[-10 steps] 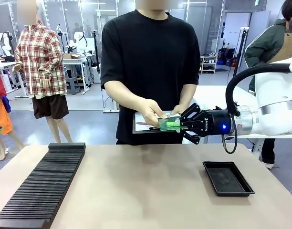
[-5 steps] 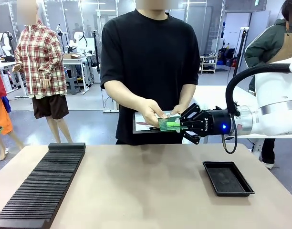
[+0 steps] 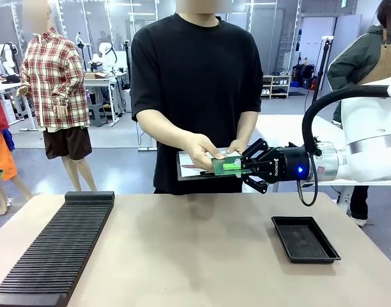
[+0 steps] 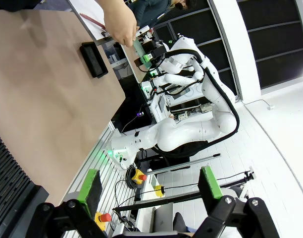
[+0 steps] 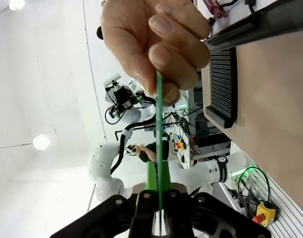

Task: Inspect the PCB.
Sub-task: Place the Blank PCB in the ESD tray.

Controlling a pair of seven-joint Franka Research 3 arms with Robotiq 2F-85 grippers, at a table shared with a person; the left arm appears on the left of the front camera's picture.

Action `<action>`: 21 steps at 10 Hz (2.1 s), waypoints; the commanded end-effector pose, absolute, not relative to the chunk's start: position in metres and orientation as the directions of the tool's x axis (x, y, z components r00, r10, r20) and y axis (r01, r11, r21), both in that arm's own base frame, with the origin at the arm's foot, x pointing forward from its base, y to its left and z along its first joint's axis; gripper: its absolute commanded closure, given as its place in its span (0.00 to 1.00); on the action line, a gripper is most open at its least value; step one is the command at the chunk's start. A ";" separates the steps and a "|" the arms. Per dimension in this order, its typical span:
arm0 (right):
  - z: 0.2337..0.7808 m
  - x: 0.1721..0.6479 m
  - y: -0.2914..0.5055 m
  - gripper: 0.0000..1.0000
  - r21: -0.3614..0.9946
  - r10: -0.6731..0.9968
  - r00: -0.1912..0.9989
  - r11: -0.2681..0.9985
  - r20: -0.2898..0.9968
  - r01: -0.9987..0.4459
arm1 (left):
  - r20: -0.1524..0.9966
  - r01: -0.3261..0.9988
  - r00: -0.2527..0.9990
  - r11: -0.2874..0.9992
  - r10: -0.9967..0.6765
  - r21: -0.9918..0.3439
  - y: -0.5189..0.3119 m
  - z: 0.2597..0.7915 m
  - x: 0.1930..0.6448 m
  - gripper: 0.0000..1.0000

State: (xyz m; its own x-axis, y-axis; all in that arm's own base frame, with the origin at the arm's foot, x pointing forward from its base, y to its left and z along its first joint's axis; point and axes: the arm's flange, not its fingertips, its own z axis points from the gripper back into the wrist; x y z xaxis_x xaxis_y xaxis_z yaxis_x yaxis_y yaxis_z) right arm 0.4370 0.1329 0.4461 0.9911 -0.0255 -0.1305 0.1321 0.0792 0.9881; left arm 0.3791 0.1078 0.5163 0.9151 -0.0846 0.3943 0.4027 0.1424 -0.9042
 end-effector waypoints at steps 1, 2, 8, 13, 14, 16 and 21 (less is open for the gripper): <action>0.450 0.438 0.134 1.00 0.988 -0.022 0.992 0.086 -0.127 0.129 | 0.395 0.405 0.914 0.135 -0.095 -0.904 0.109 0.520 0.381 0.00; 0.450 0.438 0.134 1.00 0.988 -0.022 0.992 0.086 -0.127 0.129 | 0.395 0.405 0.914 0.135 -0.095 -0.904 0.109 0.520 0.381 0.00; 0.450 0.438 0.134 1.00 0.988 -0.022 0.992 0.086 -0.127 0.129 | 0.395 0.405 0.914 0.135 -0.095 -0.904 0.109 0.520 0.381 0.00; 0.450 0.438 0.134 1.00 0.988 -0.022 0.992 0.086 -0.127 0.129 | 0.395 0.405 0.914 0.135 -0.095 -0.904 0.109 0.520 0.381 0.00; 0.450 0.438 0.134 1.00 0.988 -0.022 0.992 0.086 -0.127 0.129 | 0.395 0.405 0.914 0.135 -0.095 -0.904 0.109 0.520 0.381 0.00; 0.446 0.437 0.133 0.97 0.988 -0.026 0.991 0.079 -0.130 0.132 | 0.395 0.405 0.914 0.135 -0.095 -0.904 0.109 0.520 0.381 0.00; 0.463 0.410 0.082 0.97 0.852 -0.010 0.996 0.520 0.083 -0.066 | 0.395 0.405 0.914 0.135 -0.095 -0.904 0.109 0.520 0.381 0.00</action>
State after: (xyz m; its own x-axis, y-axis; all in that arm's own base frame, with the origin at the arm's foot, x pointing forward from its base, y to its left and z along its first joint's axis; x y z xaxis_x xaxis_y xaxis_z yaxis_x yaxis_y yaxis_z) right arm 0.4155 0.0881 0.4705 0.9973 0.0157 0.0719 -0.0709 0.4673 0.8812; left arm 0.3791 0.1078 0.5162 0.9151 -0.0845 0.3942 0.4026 0.1423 -0.9042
